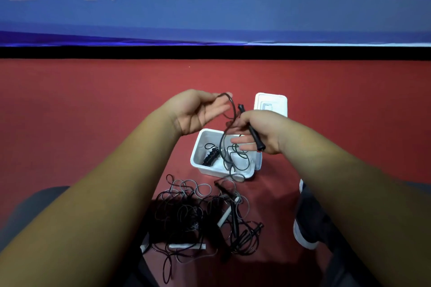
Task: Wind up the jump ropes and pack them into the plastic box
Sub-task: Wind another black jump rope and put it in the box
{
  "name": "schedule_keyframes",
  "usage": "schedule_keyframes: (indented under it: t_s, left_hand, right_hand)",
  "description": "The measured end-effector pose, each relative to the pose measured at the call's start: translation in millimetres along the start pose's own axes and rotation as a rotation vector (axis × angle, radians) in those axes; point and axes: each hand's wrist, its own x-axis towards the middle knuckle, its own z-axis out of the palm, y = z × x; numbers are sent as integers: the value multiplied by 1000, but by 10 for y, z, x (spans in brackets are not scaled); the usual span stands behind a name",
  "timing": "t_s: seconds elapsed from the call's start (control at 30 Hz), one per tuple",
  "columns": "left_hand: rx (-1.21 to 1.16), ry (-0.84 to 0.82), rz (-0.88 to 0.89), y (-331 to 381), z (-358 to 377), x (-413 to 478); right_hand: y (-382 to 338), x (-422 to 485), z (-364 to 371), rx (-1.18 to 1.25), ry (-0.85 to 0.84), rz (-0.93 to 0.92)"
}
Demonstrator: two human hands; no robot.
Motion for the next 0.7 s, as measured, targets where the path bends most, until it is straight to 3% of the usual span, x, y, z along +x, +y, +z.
schedule_keyframes:
  t_s: [0.17,0.47,0.7]
  left_hand:
    - [-285,84,163,197,-143,7]
    - [-327,127,169,260,-200,-21]
    - [-316,126,147,231,-153,-32]
  right_hand:
    - [79,-26,110,-97,-183,-51]
    - [89,93,255,117,68,-350]
    - [111,69,293,65,-2,-412]
